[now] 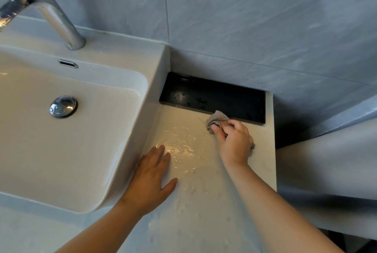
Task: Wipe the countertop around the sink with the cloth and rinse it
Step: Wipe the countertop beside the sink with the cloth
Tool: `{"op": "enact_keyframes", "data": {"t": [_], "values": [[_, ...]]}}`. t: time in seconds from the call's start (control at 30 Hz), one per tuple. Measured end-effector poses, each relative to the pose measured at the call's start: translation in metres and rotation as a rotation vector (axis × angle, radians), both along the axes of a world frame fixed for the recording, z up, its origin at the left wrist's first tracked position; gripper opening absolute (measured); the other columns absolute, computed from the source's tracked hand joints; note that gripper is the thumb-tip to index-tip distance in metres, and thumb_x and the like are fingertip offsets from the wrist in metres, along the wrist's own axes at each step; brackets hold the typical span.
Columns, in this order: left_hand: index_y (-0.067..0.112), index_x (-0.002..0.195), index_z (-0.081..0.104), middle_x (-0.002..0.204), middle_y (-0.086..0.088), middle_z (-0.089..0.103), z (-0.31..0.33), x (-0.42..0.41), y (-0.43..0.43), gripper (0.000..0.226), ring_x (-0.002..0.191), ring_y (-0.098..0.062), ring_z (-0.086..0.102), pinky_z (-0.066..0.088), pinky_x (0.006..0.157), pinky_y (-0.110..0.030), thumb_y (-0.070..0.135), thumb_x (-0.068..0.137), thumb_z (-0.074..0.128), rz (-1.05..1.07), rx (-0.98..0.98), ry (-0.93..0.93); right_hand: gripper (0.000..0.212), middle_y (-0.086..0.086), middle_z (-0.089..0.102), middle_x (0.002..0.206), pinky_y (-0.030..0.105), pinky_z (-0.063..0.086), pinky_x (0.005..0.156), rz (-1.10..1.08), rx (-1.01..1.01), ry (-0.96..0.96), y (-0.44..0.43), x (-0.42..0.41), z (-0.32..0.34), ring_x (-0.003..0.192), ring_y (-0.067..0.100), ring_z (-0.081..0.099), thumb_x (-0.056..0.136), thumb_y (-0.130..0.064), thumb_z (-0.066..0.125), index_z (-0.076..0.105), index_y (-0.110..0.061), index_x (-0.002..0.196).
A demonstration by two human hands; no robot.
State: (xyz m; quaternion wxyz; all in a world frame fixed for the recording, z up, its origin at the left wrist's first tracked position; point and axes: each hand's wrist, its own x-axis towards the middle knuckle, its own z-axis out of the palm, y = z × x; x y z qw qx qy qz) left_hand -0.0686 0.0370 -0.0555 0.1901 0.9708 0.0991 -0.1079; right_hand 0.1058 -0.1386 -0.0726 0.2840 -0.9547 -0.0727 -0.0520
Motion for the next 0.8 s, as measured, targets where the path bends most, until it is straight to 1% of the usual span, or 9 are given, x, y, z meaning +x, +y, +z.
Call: {"op": "enact_keyframes", "data": {"t": [0.1,0.23,0.3,0.37,0.43,0.57,0.63,0.73,0.8], "values": [[0.018,0.147,0.027,0.156,-0.002,0.020,0.005,-0.007,-0.005,0.082,0.142,-0.022,0.020,0.009,0.111,-0.027,0.064,0.081,0.017,0.107,0.018,-0.043,0.021,0.003,0.063,0.112,0.037,0.040,0.086,-0.023,-0.011,0.047,0.002,0.004,-0.001,0.105,0.025,0.054,0.088,-0.029,0.065,0.075,-0.013,0.096],[0.009,0.130,0.054,0.136,-0.011,0.052,0.006,-0.021,-0.004,0.067,0.120,-0.029,0.053,0.033,0.100,-0.038,0.053,0.084,0.035,0.093,0.115,-0.025,0.023,0.003,0.065,0.110,0.042,0.049,0.083,0.079,0.016,0.041,0.000,-0.009,0.000,0.103,0.025,0.056,0.082,-0.019,0.072,0.073,-0.014,0.104],[0.008,0.126,0.057,0.132,-0.011,0.055,0.005,-0.026,-0.001,0.064,0.117,-0.029,0.055,0.036,0.097,-0.039,0.051,0.083,0.037,0.082,0.158,-0.034,0.026,0.001,0.066,0.110,0.040,0.051,0.081,0.144,0.007,0.008,-0.005,-0.026,0.000,0.100,0.024,0.057,0.080,-0.020,0.074,0.073,-0.016,0.106],[0.008,0.126,0.056,0.132,-0.011,0.055,0.003,-0.029,-0.001,0.065,0.119,-0.025,0.047,0.035,0.097,-0.040,0.051,0.081,0.038,0.067,0.188,-0.057,0.027,-0.001,0.066,0.110,0.035,0.052,0.077,0.203,-0.003,0.000,-0.011,-0.042,0.000,0.097,0.023,0.058,0.079,-0.022,0.075,0.073,-0.018,0.106],[0.009,0.129,0.053,0.133,-0.010,0.054,0.002,-0.033,-0.003,0.067,0.120,-0.022,0.042,0.034,0.097,-0.038,0.053,0.080,0.040,0.076,0.208,-0.046,0.028,-0.003,0.065,0.111,0.037,0.053,0.077,0.276,-0.016,0.001,-0.016,-0.058,-0.002,0.096,0.022,0.059,0.078,-0.023,0.076,0.072,-0.019,0.106],[0.008,0.136,0.044,0.134,-0.009,0.055,0.002,-0.039,-0.007,0.077,0.116,-0.026,0.058,0.036,0.095,-0.033,0.056,0.077,0.051,0.134,0.177,-0.019,0.031,-0.003,0.063,0.113,0.037,0.052,0.080,0.371,-0.052,0.009,-0.026,-0.070,-0.001,0.100,0.022,0.057,0.079,-0.023,0.075,0.071,-0.018,0.109],[0.007,0.137,0.043,0.133,-0.009,0.055,-0.001,-0.041,-0.008,0.077,0.114,-0.026,0.059,0.038,0.096,-0.033,0.060,0.082,0.042,0.140,0.198,-0.023,0.028,-0.004,0.062,0.108,0.033,0.051,0.077,0.364,-0.033,0.049,-0.023,-0.065,0.003,0.095,0.021,0.057,0.079,-0.020,0.075,0.072,-0.017,0.106],[0.007,0.138,0.044,0.134,-0.010,0.053,-0.005,-0.042,-0.010,0.082,0.116,-0.027,0.057,0.042,0.097,-0.039,0.065,0.089,0.016,0.148,0.202,0.018,0.021,-0.007,0.059,0.099,0.017,0.045,0.073,0.361,0.028,0.191,-0.015,-0.057,0.011,0.087,0.014,0.058,0.080,-0.016,0.072,0.074,-0.018,0.101],[0.007,0.137,0.044,0.134,-0.010,0.054,-0.005,-0.041,-0.011,0.083,0.116,-0.028,0.058,0.043,0.097,-0.040,0.066,0.089,0.011,0.176,0.195,0.025,0.019,-0.007,0.059,0.095,0.014,0.044,0.072,0.380,0.084,0.260,-0.015,-0.047,0.015,0.083,0.010,0.059,0.079,-0.013,0.072,0.075,-0.019,0.097]]}}
